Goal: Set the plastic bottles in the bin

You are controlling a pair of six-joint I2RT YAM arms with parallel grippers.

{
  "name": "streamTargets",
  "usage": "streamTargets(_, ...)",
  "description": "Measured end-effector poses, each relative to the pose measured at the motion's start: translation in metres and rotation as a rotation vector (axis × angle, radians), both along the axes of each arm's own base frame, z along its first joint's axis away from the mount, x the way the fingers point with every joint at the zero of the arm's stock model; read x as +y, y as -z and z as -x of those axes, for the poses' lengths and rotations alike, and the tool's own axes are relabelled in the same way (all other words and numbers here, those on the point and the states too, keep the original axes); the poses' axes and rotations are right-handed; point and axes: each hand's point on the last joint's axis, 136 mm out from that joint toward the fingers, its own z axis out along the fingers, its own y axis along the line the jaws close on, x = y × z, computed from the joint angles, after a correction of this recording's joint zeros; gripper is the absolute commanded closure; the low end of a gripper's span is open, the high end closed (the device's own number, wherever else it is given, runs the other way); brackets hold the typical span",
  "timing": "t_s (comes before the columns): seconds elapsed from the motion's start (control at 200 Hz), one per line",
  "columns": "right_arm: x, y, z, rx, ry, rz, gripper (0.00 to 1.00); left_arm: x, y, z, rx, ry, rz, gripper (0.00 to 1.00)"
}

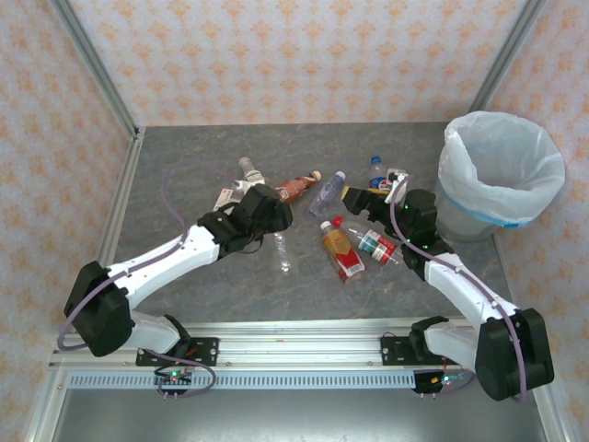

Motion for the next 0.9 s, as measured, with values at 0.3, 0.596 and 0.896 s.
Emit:
streamTargets(0.3,0.07,-0.052,0.04,-0.111,-0.354,-0.052,0.01,-0.026,-0.094,-0.028,-0.27,0.132,0.039,0.37)
streamTargets(0.596,0.127,-0.05,0.077,-0.125,-0.612,0.023,0.0,-0.055,-0.129,-0.023,-0.368,0.297,0.116,0.36)
streamTargets(0.896,0.145,-0.042,0.073,-0.146,-0.681,0.067,0.02,-0.058,-0.134,-0.024,-0.387,0.328,0.132,0.36)
